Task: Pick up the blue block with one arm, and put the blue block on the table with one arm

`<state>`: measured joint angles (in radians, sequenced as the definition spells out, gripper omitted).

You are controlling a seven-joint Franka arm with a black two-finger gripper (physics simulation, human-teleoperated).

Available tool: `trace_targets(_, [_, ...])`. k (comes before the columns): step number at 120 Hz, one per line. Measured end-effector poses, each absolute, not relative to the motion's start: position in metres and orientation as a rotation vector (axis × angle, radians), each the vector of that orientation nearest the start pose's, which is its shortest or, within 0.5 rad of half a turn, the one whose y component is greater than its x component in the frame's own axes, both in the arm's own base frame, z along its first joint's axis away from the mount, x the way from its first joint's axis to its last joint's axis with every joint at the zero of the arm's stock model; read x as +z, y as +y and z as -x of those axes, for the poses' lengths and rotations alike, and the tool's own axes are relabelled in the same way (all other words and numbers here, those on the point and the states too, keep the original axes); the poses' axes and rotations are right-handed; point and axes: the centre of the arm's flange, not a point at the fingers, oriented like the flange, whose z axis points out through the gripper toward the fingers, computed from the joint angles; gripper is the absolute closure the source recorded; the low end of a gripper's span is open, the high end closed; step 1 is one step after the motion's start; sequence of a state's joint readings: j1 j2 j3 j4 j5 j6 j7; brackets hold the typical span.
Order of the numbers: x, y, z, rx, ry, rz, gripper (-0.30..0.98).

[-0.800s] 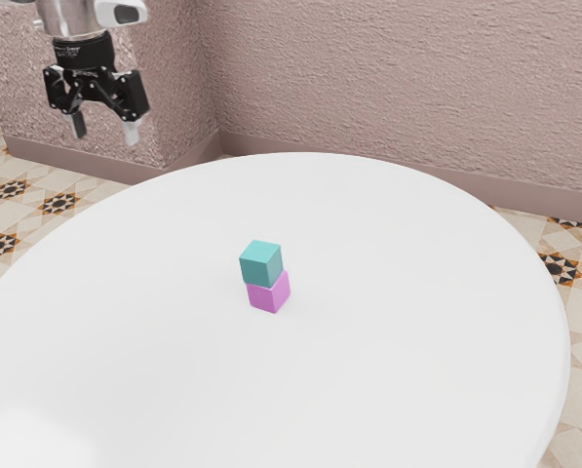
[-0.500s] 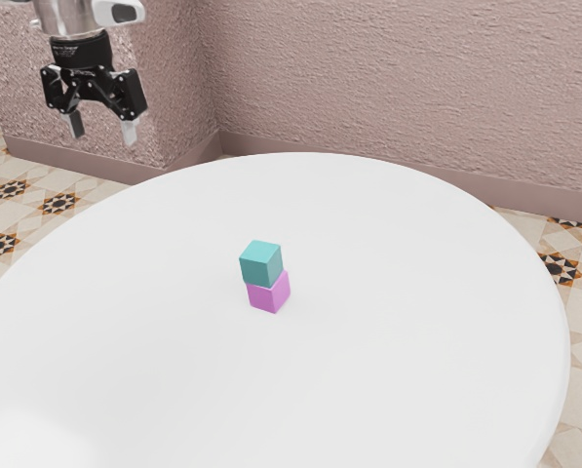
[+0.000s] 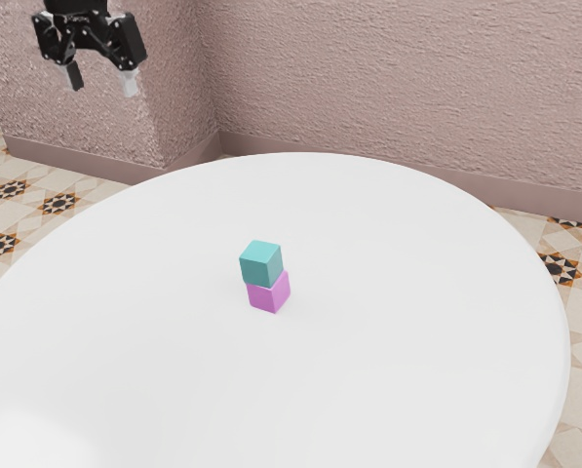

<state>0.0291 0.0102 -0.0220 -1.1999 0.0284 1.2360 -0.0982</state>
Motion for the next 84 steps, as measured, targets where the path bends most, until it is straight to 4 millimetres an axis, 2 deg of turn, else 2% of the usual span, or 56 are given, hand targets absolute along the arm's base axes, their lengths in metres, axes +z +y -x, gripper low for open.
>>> trace_targets(30, [0.753,-0.003,-0.511,-0.046,-0.15,3.11,0.0])
trace_targets(36, [0.746,-0.003,-0.515,-0.031,-0.15,3.113,0.0])
trace_targets(42, [0.722,-0.002,-0.523,0.021,-0.15,3.115,0.0])
trace_targets(54, [0.643,0.001,-0.538,0.166,-0.153,3.108,0.0])
trace_targets(63, [0.594,0.003,-0.545,0.217,-0.157,3.104,0.0])
trace_targets(75, [0.542,0.005,-0.549,0.224,-0.162,3.106,0.0])
trace_targets(84, [0.52,0.007,-0.552,0.193,-0.164,3.11,0.0])
